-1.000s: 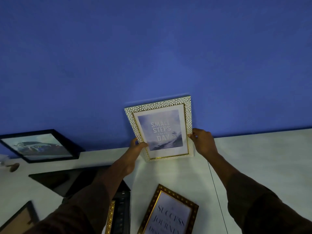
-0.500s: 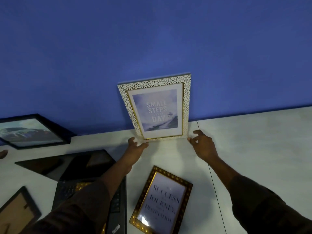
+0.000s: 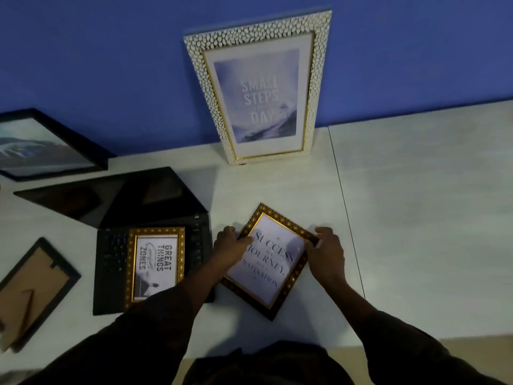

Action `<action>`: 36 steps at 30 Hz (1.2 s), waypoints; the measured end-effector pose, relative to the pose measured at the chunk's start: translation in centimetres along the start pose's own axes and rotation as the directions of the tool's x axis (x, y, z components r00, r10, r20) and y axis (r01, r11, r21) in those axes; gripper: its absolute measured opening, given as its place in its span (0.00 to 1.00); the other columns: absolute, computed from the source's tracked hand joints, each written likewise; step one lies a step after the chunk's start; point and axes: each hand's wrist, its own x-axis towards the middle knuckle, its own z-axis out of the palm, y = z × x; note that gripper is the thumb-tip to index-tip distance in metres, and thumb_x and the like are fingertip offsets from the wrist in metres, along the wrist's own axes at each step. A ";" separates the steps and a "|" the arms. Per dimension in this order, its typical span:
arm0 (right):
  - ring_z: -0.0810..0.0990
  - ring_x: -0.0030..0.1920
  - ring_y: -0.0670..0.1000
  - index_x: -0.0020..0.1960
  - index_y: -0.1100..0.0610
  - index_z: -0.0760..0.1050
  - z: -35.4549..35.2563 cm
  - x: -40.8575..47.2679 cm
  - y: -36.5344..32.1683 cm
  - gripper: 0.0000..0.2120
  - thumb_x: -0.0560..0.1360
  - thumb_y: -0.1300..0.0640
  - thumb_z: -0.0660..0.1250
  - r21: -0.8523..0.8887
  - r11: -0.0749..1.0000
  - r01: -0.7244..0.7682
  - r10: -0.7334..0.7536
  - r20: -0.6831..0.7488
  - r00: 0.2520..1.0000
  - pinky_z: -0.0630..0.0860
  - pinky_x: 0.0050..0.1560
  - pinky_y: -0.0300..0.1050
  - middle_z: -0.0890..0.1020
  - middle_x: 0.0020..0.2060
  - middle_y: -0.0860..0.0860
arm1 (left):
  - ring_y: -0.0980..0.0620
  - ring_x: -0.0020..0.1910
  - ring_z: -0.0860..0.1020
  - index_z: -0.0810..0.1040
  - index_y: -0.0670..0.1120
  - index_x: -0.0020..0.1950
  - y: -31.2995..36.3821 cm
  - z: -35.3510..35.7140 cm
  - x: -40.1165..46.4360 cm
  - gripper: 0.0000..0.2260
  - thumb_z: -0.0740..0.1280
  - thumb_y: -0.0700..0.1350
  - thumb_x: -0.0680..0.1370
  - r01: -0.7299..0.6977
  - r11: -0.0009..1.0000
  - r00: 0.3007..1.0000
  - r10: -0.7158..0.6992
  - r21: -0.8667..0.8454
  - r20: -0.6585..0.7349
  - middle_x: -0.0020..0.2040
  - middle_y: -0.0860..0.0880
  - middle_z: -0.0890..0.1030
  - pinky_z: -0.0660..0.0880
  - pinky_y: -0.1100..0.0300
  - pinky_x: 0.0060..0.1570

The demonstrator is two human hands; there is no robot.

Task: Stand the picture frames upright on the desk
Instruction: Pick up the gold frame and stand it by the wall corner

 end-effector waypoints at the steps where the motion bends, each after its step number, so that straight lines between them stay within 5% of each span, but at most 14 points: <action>1: 0.80 0.55 0.58 0.64 0.55 0.73 0.3 -0.8 0.0 0.17 0.76 0.52 0.67 0.044 0.999 -0.011 0.013 -0.030 0.999 0.76 0.53 0.50 0.78 0.58 0.56 | 0.40 0.67 0.74 0.69 0.39 0.73 -0.1 0.1 -0.3 0.36 0.71 0.58 0.72 -0.001 1.000 1.000 0.001 -0.004 0.006 0.69 0.40 0.73 0.73 0.49 0.64; 5: 0.73 0.48 0.53 0.67 0.54 0.68 0.8 -3.6 0.0 0.21 0.76 0.56 0.68 0.166 0.980 -0.107 0.123 -0.090 0.988 0.76 0.54 0.53 0.71 0.57 0.53 | 0.40 0.61 0.77 0.73 0.41 0.67 -0.9 0.4 -1.1 0.33 0.68 0.61 0.69 -0.017 0.999 1.000 0.017 0.040 0.008 0.64 0.40 0.75 0.76 0.47 0.60; 9: 0.81 0.50 0.55 0.67 0.51 0.67 2.0 -5.6 1.0 0.22 0.75 0.55 0.68 0.285 0.910 -0.302 0.300 0.049 0.953 0.80 0.53 0.55 0.81 0.54 0.55 | 0.40 0.56 0.80 0.78 0.42 0.62 -1.6 0.6 -1.8 0.30 0.67 0.61 0.68 -0.047 0.999 0.999 0.047 0.017 0.008 0.60 0.41 0.78 0.78 0.47 0.57; 14: 0.81 0.48 0.52 0.62 0.53 0.72 2.6 -5.8 0.6 0.16 0.76 0.52 0.68 0.397 0.854 -0.336 0.340 0.063 0.938 0.77 0.45 0.47 0.80 0.53 0.52 | 0.43 0.54 0.82 0.81 0.45 0.61 -3.5 0.3 -1.8 0.28 0.66 0.61 0.69 -0.078 0.983 0.996 0.085 -0.169 0.033 0.57 0.44 0.81 0.79 0.45 0.57; 17: 0.84 0.51 0.56 0.56 0.55 0.79 2.6 -5.4 1.0 0.11 0.76 0.51 0.67 0.400 0.857 -0.324 0.348 0.014 0.938 0.81 0.52 0.52 0.84 0.50 0.53 | 0.47 0.52 0.84 0.83 0.49 0.59 -4.5 -0.3 -2.5 0.19 0.67 0.56 0.73 -0.105 0.950 0.987 0.135 -0.295 0.082 0.56 0.46 0.85 0.80 0.46 0.57; 20: 0.85 0.48 0.57 0.45 0.54 0.81 3.0 -6.5 0.8 0.09 0.78 0.53 0.64 0.366 0.893 -0.263 0.285 -0.008 0.958 0.82 0.54 0.56 0.86 0.43 0.53 | 0.50 0.50 0.85 0.82 0.49 0.62 -6.1 -1.3 -4.1 0.13 0.64 0.49 0.81 -0.141 0.916 0.972 0.200 -0.375 0.122 0.55 0.48 0.86 0.81 0.57 0.46; 22: 0.85 0.48 0.56 0.49 0.56 0.82 3.1 -7.4 0.2 0.10 0.80 0.53 0.64 0.370 0.903 -0.218 0.252 -0.046 0.967 0.82 0.53 0.54 0.85 0.43 0.52 | 0.51 0.50 0.84 0.82 0.49 0.62 -7.4 -1.8 -5.0 0.12 0.63 0.47 0.82 -0.167 0.900 0.969 0.226 -0.403 0.102 0.55 0.49 0.85 0.79 0.60 0.42; 27: 0.84 0.46 0.52 0.57 0.56 0.79 4.5 -12.2 -2.7 0.10 0.81 0.52 0.64 0.385 0.922 -0.048 0.100 -0.118 0.988 0.76 0.38 0.43 0.85 0.47 0.53 | 0.58 0.52 0.79 0.80 0.52 0.61 -12.2 -4.5 -7.9 0.10 0.64 0.49 0.81 -0.269 0.833 0.957 0.288 -0.483 -0.037 0.54 0.55 0.81 0.75 0.60 0.49; 30: 0.84 0.47 0.52 0.57 0.55 0.78 7.0 -16.4 -4.9 0.10 0.82 0.51 0.64 0.363 0.929 0.073 -0.025 -0.134 0.991 0.76 0.39 0.43 0.84 0.48 0.52 | 0.52 0.61 0.79 0.79 0.52 0.67 -17.0 -7.4 -9.9 0.23 0.66 0.57 0.74 -0.323 0.785 0.946 0.286 -0.528 -0.154 0.64 0.53 0.80 0.76 0.49 0.63; 34: 0.84 0.48 0.54 0.53 0.54 0.79 11.2 -21.5 -8.3 0.08 0.80 0.51 0.65 0.351 0.918 0.185 -0.158 -0.105 0.982 0.81 0.47 0.51 0.85 0.46 0.51 | 0.51 0.62 0.79 0.82 0.53 0.61 -23.3 -11.7 -13.7 0.12 0.64 0.46 0.80 -0.401 0.706 0.916 0.319 -0.584 -0.244 0.65 0.52 0.80 0.76 0.48 0.64; 36: 0.84 0.45 0.55 0.50 0.53 0.79 13.4 -23.7 -10.3 0.07 0.80 0.51 0.66 0.347 0.908 0.236 -0.224 -0.076 0.972 0.81 0.44 0.50 0.84 0.43 0.51 | 0.51 0.58 0.82 0.84 0.57 0.54 -26.5 -14.0 -15.3 0.11 0.64 0.44 0.79 -0.424 0.686 0.906 0.311 -0.592 -0.289 0.58 0.53 0.84 0.77 0.49 0.62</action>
